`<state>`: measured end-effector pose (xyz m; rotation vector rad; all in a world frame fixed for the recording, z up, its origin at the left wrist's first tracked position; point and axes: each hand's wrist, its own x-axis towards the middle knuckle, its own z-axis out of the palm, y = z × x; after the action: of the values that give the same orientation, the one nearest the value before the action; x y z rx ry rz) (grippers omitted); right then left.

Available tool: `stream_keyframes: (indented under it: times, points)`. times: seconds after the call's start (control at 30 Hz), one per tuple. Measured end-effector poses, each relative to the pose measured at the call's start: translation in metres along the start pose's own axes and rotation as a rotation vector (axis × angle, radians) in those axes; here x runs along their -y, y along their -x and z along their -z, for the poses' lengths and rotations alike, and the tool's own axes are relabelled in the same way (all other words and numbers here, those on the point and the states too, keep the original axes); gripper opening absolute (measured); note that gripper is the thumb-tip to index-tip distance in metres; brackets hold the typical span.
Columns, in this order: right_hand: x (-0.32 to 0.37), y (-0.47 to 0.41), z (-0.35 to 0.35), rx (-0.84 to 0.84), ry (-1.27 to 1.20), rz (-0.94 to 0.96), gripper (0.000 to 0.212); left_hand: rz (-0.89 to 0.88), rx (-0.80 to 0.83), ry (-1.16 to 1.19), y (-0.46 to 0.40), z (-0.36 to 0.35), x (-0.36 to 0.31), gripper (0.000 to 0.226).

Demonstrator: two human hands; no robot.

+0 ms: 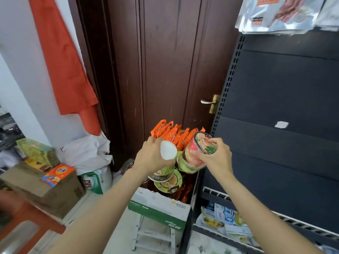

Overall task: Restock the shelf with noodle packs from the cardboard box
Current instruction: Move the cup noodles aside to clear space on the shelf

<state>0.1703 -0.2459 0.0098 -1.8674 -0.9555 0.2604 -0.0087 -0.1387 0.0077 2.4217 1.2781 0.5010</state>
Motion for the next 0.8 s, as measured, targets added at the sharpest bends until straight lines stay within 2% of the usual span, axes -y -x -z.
stream_keyframes:
  times: [0.13, 0.33, 0.53, 0.8]
  points:
    - [-0.006, 0.011, 0.016, -0.008, 0.137, 0.008, 0.053, -0.091, -0.085, 0.141, 0.005, 0.003, -0.033, 0.081]
    - [-0.034, 0.021, 0.079, -0.006, 0.263, 0.013, 0.056, -0.255, 0.009, 0.147, 0.006, -0.017, -0.101, 0.080]
    - [-0.086, 0.030, 0.171, -0.092, 0.304, -0.052, 0.058, -0.330, 0.055, 0.208, 0.013, -0.067, -0.196, 0.088]
    - [-0.192, 0.035, 0.327, -0.139, 0.341, -0.116, 0.065, -0.332, 0.078, 0.290, 0.030, -0.162, -0.365, 0.079]
